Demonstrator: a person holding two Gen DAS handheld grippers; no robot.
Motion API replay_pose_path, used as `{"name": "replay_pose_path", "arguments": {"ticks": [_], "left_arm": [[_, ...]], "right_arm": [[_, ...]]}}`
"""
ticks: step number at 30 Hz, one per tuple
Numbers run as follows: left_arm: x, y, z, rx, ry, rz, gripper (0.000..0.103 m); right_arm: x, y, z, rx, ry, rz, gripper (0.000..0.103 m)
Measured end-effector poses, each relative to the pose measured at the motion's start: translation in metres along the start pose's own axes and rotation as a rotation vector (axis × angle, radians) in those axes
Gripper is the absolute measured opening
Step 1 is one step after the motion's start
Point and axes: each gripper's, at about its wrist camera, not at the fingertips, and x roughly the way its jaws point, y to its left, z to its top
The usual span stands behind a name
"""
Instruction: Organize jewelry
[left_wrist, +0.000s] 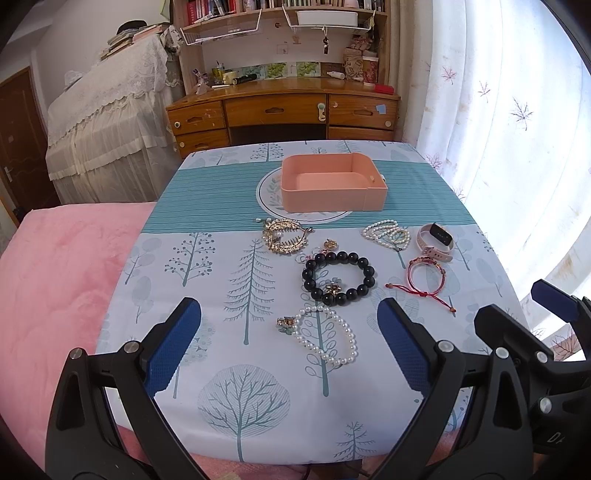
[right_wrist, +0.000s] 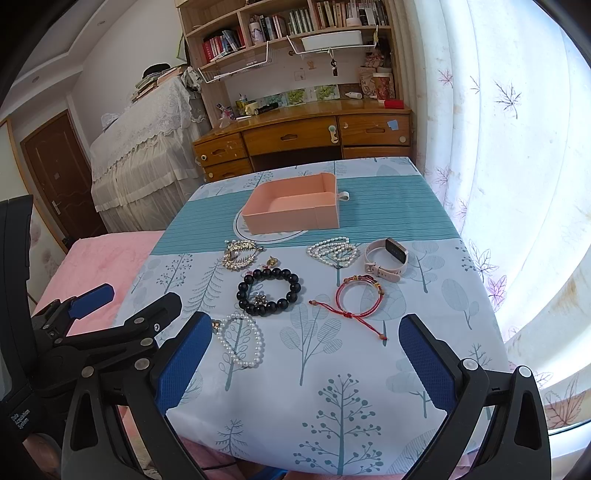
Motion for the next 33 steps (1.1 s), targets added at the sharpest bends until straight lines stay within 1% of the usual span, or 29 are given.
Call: {"name": "replay_pose_path", "arguments": {"ticks": [10, 16, 24, 28, 31, 33], "left_arm": [[0.001, 0.000, 0.000, 0.001, 0.001, -0.002, 0.096], [0.002, 0.004, -0.001, -0.004, 0.015, 0.003, 0.096], [0.016, 0.005, -0.001, -0.013, 0.057, -0.009, 0.096], [0.026, 0.006, -0.001, -0.014, 0.082, -0.007, 0.096], [0.037, 0.007, -0.001, -0.016, 0.115, -0.011, 0.096], [0.046, 0.009, -0.001, -0.022, 0.135, 0.000, 0.096]], "right_arm": [[0.000, 0.000, 0.000, 0.000, 0.000, 0.000, 0.102], [0.001, 0.001, 0.000, -0.001, 0.003, 0.000, 0.102], [-0.001, 0.008, -0.002, -0.011, 0.023, 0.010, 0.102], [0.010, 0.007, 0.000, -0.010, 0.043, 0.012, 0.102], [0.019, 0.007, 0.001, -0.015, 0.060, 0.004, 0.102], [0.026, 0.007, 0.001, -0.019, 0.076, 0.001, 0.102]]}}
